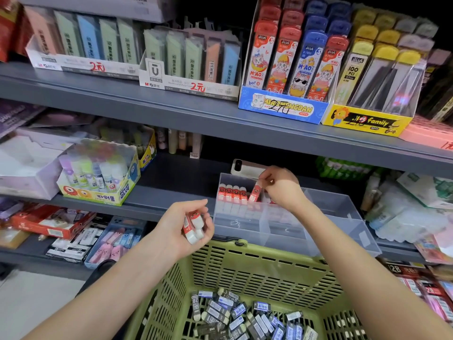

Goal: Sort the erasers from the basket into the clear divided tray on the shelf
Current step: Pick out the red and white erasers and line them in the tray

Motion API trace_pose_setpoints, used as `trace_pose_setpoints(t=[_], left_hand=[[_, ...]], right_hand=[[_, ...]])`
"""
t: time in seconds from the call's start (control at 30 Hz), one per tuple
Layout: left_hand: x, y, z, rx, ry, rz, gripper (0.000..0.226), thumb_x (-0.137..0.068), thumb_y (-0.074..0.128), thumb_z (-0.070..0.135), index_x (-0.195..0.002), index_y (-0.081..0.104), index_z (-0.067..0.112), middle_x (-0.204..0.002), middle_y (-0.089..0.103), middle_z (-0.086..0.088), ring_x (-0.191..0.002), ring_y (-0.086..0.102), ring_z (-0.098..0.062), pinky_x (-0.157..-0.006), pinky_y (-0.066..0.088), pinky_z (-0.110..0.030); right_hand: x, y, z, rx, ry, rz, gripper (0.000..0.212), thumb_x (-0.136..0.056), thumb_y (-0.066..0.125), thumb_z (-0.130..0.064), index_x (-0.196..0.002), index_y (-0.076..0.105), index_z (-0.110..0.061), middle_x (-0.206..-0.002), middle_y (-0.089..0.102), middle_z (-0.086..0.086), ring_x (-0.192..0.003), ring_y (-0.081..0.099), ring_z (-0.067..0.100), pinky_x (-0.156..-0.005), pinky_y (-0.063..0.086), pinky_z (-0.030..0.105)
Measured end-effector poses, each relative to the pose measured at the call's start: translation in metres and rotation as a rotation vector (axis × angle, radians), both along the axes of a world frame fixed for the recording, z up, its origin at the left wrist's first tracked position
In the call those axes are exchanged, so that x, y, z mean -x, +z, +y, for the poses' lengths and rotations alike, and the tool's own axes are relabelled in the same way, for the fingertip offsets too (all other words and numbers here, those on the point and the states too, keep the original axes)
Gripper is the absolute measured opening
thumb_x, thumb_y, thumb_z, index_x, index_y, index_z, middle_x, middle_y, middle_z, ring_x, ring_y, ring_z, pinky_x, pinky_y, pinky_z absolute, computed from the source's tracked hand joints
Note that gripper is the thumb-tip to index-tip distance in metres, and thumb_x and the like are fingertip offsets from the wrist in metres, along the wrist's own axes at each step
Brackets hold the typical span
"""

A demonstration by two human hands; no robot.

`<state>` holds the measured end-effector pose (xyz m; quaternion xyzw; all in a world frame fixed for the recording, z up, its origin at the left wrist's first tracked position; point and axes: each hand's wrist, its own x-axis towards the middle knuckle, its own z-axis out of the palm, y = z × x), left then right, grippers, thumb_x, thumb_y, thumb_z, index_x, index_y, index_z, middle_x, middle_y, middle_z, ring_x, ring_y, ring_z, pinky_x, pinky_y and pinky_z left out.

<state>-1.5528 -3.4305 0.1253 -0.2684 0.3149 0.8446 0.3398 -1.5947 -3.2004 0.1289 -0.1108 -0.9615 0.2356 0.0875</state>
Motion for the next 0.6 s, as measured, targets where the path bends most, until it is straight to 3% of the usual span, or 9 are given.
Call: trace_pose_setpoints(t=[0.13,0.23,0.33,0.47,0.6], left_hand=[[0.000,0.003,-0.002,-0.036,0.031,-0.015,0.020,-0.084,0.059,0.014,-0.085,0.062,-0.006,-0.071,0.057,-0.012,-0.062,0.054,-0.019,-0.049,0.053,-0.026],[0.000,0.005,-0.001,-0.085,0.021,-0.005,0.027,-0.087,0.052,0.016,-0.093,0.063,-0.008,-0.068,0.055,-0.012,-0.059,0.051,-0.018,-0.047,0.051,-0.025],[0.000,0.004,-0.001,-0.124,0.014,0.018,0.028,-0.087,0.047,0.014,-0.097,0.061,-0.008,-0.067,0.051,-0.011,-0.054,0.047,-0.017,-0.041,0.047,-0.024],[0.001,0.004,-0.002,-0.130,-0.010,0.045,0.023,-0.086,0.049,0.011,-0.095,0.061,-0.006,-0.069,0.049,-0.011,-0.052,0.046,-0.016,-0.039,0.044,-0.022],[0.003,0.003,-0.001,-0.128,-0.060,0.081,0.021,-0.074,0.058,0.011,-0.091,0.060,-0.003,-0.071,0.051,-0.010,-0.055,0.046,-0.014,-0.038,0.042,-0.021]], right_hand=[[0.006,-0.010,0.003,0.239,0.024,-0.082,0.019,-0.088,0.055,-0.005,-0.083,0.063,-0.021,-0.089,0.062,-0.001,-0.074,0.054,0.015,-0.062,0.042,0.023],[0.006,-0.021,-0.001,0.311,0.024,-0.020,0.021,-0.089,0.053,-0.004,-0.088,0.067,-0.021,-0.094,0.066,0.002,-0.087,0.060,0.018,-0.076,0.049,0.025],[0.009,-0.026,-0.003,0.070,-0.013,0.034,0.019,-0.090,0.055,-0.017,-0.090,0.072,-0.025,-0.104,0.068,-0.003,-0.104,0.055,0.022,-0.092,0.047,0.033],[0.012,-0.027,-0.006,-0.276,0.040,-0.062,0.020,-0.091,0.054,-0.031,-0.097,0.073,-0.030,-0.108,0.070,-0.006,-0.107,0.054,0.022,-0.095,0.038,0.032],[0.012,-0.026,-0.008,-0.401,0.058,-0.053,0.023,-0.091,0.051,-0.037,-0.105,0.069,-0.031,-0.111,0.069,-0.006,-0.104,0.057,0.019,-0.098,0.030,0.033]])
